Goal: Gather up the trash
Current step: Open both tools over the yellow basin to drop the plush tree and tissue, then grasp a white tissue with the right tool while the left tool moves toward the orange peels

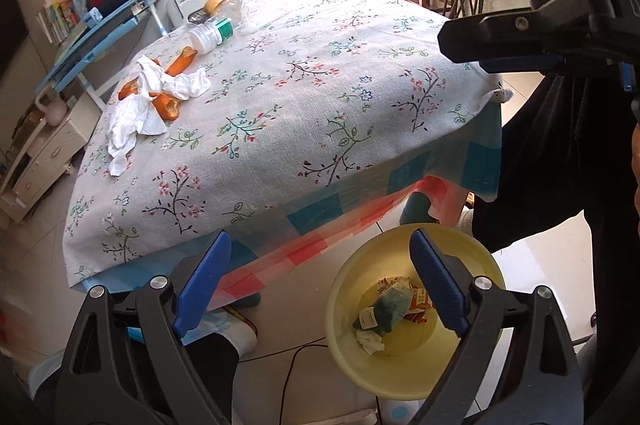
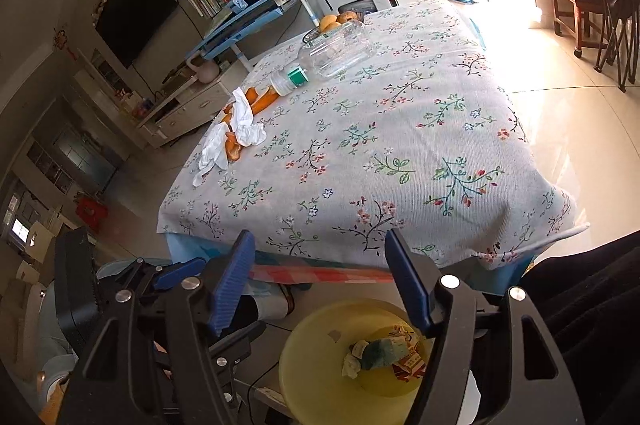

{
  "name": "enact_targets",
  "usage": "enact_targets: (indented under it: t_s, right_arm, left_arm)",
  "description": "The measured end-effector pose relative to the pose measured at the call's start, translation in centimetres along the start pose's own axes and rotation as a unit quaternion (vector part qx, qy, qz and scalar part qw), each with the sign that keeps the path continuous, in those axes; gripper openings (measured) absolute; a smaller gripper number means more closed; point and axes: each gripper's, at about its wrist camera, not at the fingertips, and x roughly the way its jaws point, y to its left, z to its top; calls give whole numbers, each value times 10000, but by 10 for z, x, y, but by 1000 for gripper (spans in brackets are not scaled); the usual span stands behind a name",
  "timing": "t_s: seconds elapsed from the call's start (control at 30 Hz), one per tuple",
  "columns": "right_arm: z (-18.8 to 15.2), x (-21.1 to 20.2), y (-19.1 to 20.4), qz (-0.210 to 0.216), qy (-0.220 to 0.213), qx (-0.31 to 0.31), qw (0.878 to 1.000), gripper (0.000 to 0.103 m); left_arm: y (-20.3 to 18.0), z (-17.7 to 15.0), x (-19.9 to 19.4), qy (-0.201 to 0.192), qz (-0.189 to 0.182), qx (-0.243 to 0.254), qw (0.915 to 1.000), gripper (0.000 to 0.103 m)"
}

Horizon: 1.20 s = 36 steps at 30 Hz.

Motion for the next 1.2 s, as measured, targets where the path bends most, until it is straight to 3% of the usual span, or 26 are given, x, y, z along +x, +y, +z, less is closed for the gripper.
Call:
enact_targets:
  t_s: [0.33, 0.63, 0.93, 1.2]
  right_arm:
    - [4, 10, 10, -86, -6, -178, 9998, 68]
    - [14, 25, 31, -109, 15, -667, 9977, 68]
    - [41, 47, 57, 27, 162, -1246, 9921, 68]
    - [70, 85, 83, 193, 359, -1679, 9850, 68]
  left_arm:
    - [24, 10, -1, -177, 678, -435, 9966, 93]
    - [55, 21, -3, -321, 813, -1046, 9907, 94]
    - [134, 40, -12, -355, 1274, -2073, 9693, 95]
    - [194, 69, 4, -305, 1739, -2140, 9607, 96]
